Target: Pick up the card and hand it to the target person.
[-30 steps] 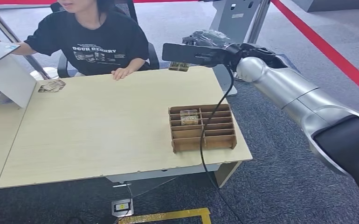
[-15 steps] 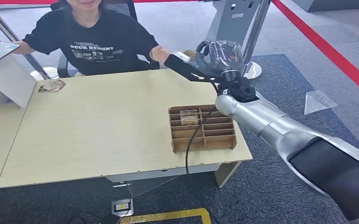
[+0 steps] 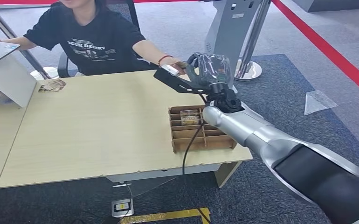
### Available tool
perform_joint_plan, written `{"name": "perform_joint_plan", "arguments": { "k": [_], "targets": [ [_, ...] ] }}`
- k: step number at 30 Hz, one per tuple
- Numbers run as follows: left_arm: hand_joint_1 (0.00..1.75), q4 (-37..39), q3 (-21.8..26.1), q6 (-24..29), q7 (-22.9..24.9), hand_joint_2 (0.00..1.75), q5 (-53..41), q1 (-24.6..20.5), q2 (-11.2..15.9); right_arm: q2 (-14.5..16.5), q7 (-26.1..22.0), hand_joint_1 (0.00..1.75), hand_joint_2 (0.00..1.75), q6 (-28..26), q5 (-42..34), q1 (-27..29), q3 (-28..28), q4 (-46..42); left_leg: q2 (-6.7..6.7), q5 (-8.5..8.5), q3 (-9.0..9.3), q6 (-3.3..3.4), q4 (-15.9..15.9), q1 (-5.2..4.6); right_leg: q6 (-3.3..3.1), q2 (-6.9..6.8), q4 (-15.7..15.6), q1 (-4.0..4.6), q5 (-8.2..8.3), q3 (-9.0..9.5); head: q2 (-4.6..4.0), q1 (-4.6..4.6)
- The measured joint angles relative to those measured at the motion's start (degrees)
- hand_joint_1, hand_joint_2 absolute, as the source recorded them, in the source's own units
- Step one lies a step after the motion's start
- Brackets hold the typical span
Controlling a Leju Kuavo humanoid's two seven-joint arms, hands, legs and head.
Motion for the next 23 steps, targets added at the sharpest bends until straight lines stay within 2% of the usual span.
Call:
{"name": "perform_joint_plan", "arguments": {
  "k": [1,5,11,15,18,22,23],
  "targets": [
    [0.00,0.0,0.0,0.1,0.0,1.75,0.1,0.0,0.0,0.3,-0.2,1.75,1.75,0.0,0.0,0.0,-0.2,0.3,0.00,0.00,0.00,0.00,0.0,0.00,0.00,0.00,0.0,0.00,0.00,0.00,0.00,0.00],
    [0.00,0.0,0.0,0.4,-0.2,1.75,0.5,0.1,0.0,1.6,-1.5,0.01,1.75,2.2,-0.8,-0.1,-0.6,1.5,0.00,0.00,0.00,0.00,0.0,0.00,0.00,0.01,0.0,0.00,0.00,0.00,0.00,0.00],
    [0.00,0.0,0.0,0.6,-0.9,1.75,1.7,0.3,0.0,2.5,-4.7,0.00,1.75,16.3,-5.3,-2.0,-1.2,2.4,-0.01,0.04,0.00,0.00,0.0,0.00,0.00,-0.01,0.0,0.00,0.00,-0.01,0.00,0.00],
    [0.00,0.0,0.0,0.6,-1.1,1.75,2.2,0.7,0.2,1.6,-3.7,0.00,1.75,25.6,-8.0,-3.6,-1.9,0.0,0.01,0.04,0.03,0.00,0.0,-0.01,0.00,0.02,0.0,0.00,0.01,-0.02,0.00,-0.01],
    [0.00,0.0,0.0,0.5,-1.5,1.75,2.7,1.0,0.4,-1.5,1.1,0.00,1.75,31.9,-10.8,-3.1,-2.1,-5.9,0.00,0.04,0.06,0.00,0.1,-0.03,0.00,0.00,0.0,0.00,0.01,-0.04,0.00,-0.01],
    [0.00,0.0,0.0,0.1,-2.1,1.75,2.9,1.3,0.8,-8.6,7.3,0.00,1.75,38.3,-13.5,-0.1,-3.3,-19.2,-0.05,0.03,0.03,0.01,0.1,-0.03,0.01,-0.08,-0.1,0.00,0.00,0.00,0.00,0.02],
    [0.00,0.0,0.0,0.0,-2.2,1.75,2.9,1.3,0.8,-9.6,7.9,0.00,1.75,39.0,-13.8,0.4,-3.6,-20.8,-0.05,0.03,0.03,0.01,0.1,-0.04,0.01,-0.07,-0.1,0.00,0.00,0.01,0.00,0.02]
  ]
}}
